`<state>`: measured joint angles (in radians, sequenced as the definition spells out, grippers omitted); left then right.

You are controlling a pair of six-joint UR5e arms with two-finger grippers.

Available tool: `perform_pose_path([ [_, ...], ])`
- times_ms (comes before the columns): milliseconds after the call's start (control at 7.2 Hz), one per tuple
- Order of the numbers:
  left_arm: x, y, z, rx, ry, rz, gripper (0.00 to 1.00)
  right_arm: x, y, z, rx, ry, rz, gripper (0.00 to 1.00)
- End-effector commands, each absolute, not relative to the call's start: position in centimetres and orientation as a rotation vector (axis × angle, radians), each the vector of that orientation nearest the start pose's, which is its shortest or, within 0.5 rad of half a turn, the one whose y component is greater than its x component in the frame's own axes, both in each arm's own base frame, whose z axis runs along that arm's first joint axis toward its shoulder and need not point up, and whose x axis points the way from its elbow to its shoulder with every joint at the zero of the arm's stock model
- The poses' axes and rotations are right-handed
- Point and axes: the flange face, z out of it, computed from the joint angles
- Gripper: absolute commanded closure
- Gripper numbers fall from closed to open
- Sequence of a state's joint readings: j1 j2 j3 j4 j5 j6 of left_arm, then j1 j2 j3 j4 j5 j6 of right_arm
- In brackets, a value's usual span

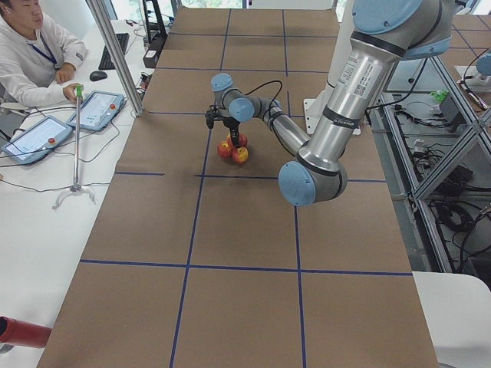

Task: Stack apples
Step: 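Lower the apple onto the top of the cluster and open the left gripper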

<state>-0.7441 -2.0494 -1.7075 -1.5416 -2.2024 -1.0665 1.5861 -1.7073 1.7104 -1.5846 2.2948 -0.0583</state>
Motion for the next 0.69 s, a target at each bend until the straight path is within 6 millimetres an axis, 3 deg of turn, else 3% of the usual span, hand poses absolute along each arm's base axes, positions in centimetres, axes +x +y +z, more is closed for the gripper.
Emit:
perform_pose_path([
  [0,42.3,-49.1,32.6,-0.170,0.814,-0.044,0.00,7.4,-43.2,65.8,0.016,-0.724,-0.037,0.00],
  [278,41.6,-49.0,31.8,-0.155,0.827,-0.046,0.00,7.4,-43.2,65.8,0.016,-0.724,-0.037,0.00],
  [417,40.0,-49.5,32.5,-0.150,0.814,-0.062,0.00,7.4,-43.2,65.8,0.016,-0.724,-0.037,0.00],
  [556,33.4,-51.8,30.1,-0.068,0.839,-0.090,0.00,7.4,-43.2,65.8,0.016,-0.724,-0.037,0.00],
])
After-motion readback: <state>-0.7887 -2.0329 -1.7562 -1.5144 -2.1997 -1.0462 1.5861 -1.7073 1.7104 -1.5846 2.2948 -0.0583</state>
